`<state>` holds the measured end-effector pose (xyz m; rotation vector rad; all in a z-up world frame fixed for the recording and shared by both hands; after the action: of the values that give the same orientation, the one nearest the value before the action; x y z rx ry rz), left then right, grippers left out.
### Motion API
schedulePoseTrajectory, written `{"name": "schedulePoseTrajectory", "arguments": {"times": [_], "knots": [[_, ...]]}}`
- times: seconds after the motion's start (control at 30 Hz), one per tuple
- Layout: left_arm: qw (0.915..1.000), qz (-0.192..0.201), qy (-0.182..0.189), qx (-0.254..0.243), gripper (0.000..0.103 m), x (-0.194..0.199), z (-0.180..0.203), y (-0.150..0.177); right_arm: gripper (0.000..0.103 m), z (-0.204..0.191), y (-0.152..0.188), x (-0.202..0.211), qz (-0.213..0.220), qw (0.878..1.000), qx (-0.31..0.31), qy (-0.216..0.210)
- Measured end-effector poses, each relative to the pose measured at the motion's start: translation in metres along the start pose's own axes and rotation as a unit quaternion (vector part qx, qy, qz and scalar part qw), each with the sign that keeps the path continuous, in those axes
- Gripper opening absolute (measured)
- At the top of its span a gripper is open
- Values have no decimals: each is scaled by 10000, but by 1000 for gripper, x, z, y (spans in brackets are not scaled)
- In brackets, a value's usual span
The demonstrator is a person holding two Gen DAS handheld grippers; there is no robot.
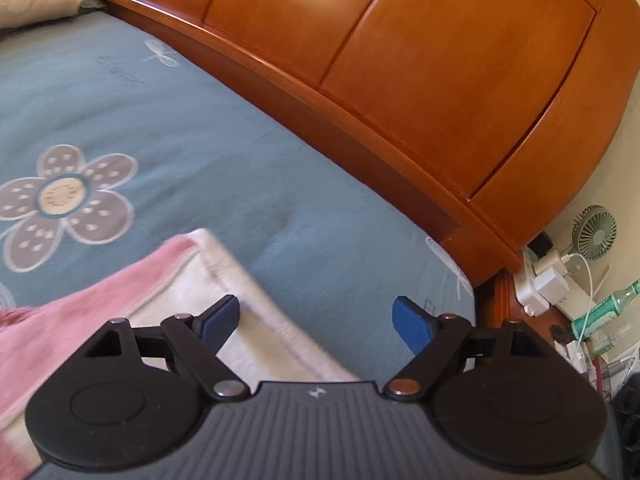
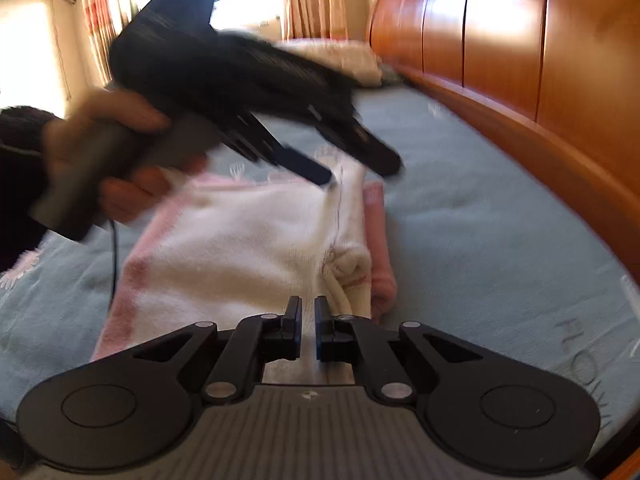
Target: Fold clothes
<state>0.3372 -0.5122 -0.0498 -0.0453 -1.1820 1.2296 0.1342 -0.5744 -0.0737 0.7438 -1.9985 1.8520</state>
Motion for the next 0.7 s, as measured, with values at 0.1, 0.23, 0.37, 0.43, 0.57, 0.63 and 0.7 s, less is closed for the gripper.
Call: {"name": "schedulePoseTrajectory", "arguments": {"times": [0.1,0.23,0.37,0.43,0.57,0.63,0.7], "knots": [[10000,-77,43,-46,83,-16,6,-3,11,-2,-4,4,151,9998,136,81],[9998,-114,109,-118,83,-8,15,-2,12,10,12,-24,-321,9986,22,430],[9991,-100,350,-215,84,19,25,6,13,17,14,-15,-103,9991,-322,275],[9980,-235,572,-166,84,27,29,12,14,18,15,-12,-63,9989,-386,268],[9975,-474,482,-200,84,6,36,19,15,19,17,-4,8,9985,-486,238],[9977,-513,437,-60,83,-7,35,20,16,18,18,1,40,9985,-482,246],[9977,-551,392,80,83,-21,33,20,16,18,20,9,83,9984,-498,266]]}}
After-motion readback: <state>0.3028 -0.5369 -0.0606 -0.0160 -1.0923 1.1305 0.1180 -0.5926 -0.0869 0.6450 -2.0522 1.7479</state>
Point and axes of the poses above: each gripper's, at about its wrist camera, not at the fingertips, and x roughly against the way its jaws point, z to its right, y to its underside, the point moved 2 cm from there along -x, roughly the way its jaws point, and after that the axes turned 1 degree about y, right-handed, at the moved point
